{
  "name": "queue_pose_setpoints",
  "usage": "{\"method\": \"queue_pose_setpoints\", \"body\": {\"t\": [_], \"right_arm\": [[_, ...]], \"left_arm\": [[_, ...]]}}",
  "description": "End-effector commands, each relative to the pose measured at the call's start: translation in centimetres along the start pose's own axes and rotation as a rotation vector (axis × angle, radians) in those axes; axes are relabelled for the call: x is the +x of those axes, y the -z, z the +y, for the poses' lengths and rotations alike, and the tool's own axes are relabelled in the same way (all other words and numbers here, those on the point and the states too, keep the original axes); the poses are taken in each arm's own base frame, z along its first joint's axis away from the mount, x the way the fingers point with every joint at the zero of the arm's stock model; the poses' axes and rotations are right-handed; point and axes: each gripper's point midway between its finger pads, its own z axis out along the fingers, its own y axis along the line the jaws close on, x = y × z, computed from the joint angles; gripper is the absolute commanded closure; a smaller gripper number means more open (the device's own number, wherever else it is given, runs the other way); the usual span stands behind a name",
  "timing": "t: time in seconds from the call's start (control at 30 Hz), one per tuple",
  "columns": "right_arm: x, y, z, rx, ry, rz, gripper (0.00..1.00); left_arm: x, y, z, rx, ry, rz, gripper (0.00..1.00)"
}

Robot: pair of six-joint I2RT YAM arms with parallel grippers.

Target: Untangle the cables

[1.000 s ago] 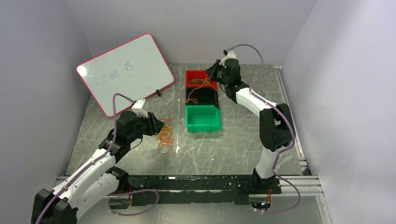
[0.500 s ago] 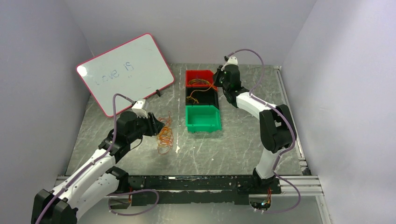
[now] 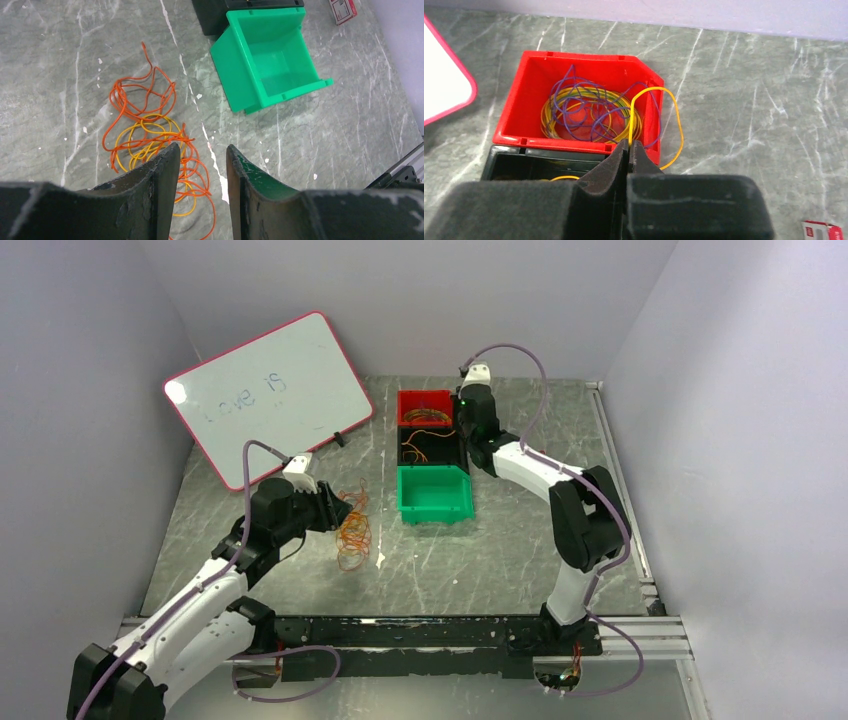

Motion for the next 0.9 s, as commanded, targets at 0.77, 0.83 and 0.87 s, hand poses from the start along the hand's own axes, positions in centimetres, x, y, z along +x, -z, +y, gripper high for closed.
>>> {"method": "queue_pose_setpoints", "body": {"t": [0.77, 0.83, 0.87], "right_arm": [[4.6, 1.2, 2.4, -0.07, 0.248, 0.229, 1.0], [5.0, 1.5, 4.3, -0.164, 0.229, 0.243, 1.0], [5.3, 1.6, 4.9, -0.191, 0.225, 0.254, 1.0]], "left_arm": [[-1.0, -0.1, -0.6, 0.014, 0.008, -0.022, 0.56], [-1.0, 0.0, -0.6, 0.015, 0.009, -0.024, 0.56], [-0.9, 0.0, -0.6, 0.014, 0.009, -0.023, 0.56]]}}
